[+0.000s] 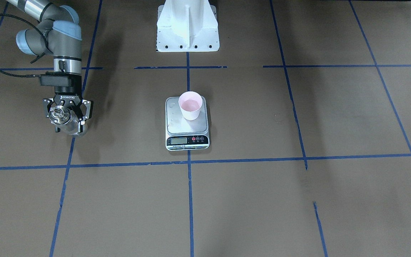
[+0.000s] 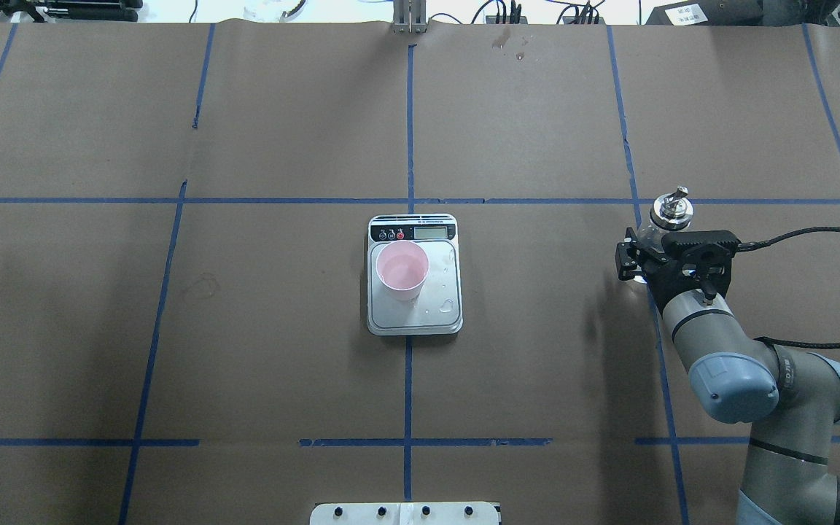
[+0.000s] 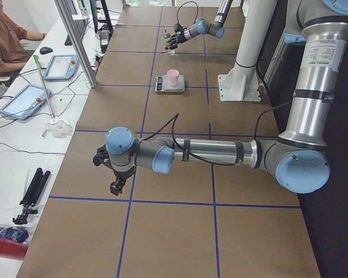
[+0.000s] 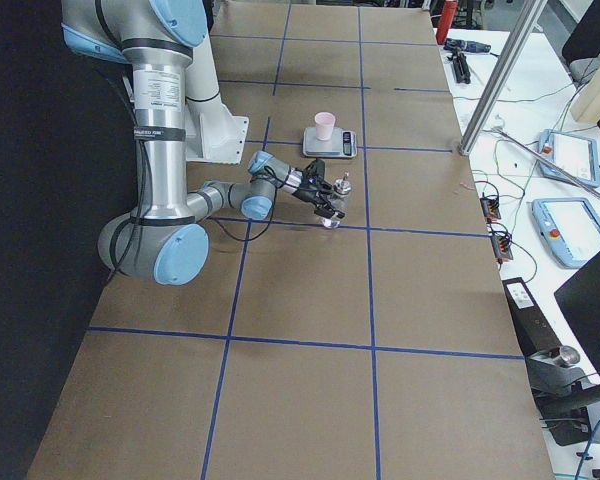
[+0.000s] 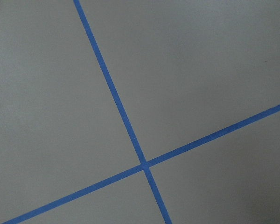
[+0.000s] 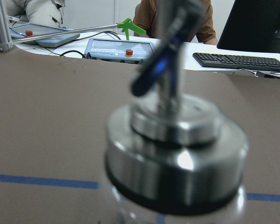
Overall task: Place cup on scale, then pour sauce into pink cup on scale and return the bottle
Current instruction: 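Hold the glass bottle steady on the table with the right gripper, then open the right gripper and release the glass bottle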
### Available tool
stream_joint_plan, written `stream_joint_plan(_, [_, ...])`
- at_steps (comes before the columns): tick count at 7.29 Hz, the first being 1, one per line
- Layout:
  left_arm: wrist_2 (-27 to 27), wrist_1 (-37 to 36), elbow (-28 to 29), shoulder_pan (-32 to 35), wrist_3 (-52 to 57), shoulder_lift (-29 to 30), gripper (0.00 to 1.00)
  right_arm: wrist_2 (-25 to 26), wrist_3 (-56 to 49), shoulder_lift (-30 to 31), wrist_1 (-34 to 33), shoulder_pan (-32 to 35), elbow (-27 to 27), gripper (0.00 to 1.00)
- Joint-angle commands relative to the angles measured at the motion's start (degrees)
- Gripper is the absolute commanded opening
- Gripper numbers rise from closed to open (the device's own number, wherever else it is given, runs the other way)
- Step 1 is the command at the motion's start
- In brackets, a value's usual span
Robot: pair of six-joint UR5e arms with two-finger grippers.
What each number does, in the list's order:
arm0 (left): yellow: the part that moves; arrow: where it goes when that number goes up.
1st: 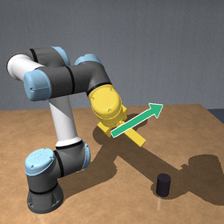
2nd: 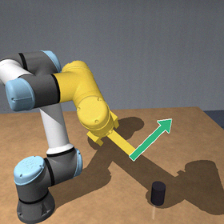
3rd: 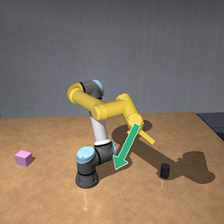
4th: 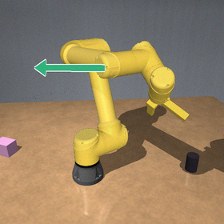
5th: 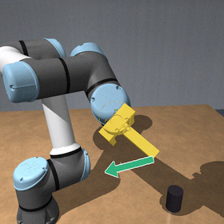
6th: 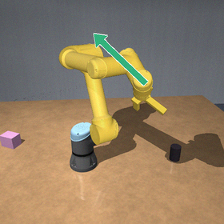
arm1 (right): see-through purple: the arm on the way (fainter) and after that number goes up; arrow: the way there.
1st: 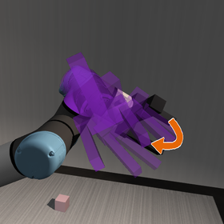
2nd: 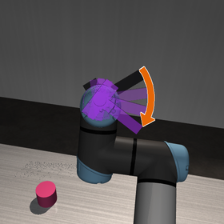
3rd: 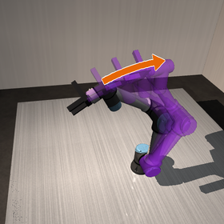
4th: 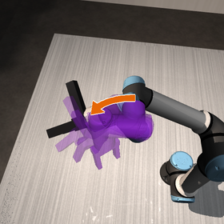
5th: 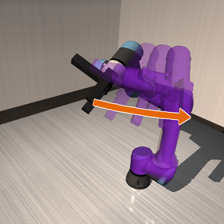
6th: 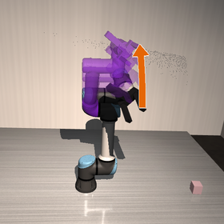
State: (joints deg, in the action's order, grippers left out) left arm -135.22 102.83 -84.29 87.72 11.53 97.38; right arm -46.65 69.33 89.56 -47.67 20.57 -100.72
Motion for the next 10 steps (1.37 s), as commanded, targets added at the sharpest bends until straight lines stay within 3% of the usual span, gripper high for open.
stream_joint_plan(1, [-0.05,0.0,0.0,0.0,-0.01,0.09,1.0,-0.02,0.02,0.0,0.03,0.0,-0.09,0.83])
stream_joint_plan(3, [0.04,0.26,0.0,0.0,-0.1,0.09,1.0,0.06,0.02,0.09,0.03,0.09,-0.61,1.0])
stream_joint_plan(7, [0.04,0.26,0.0,0.0,-0.1,0.18,1.0,-2.4,0.2,3.76,-0.23,-1.92,-5.09,1.0])
stream_joint_plan(9, [0.04,0.26,0.0,0.0,-0.1,0.18,1.0,-4.14,0.28,9.2,-0.84,-3.95,-10.69,1.0])
stream_joint_plan(10, [0.04,0.26,0.0,0.0,-0.1,0.18,1.0,-7.72,0.28,13.32,-1.72,-4.22,-15.25,1.0])
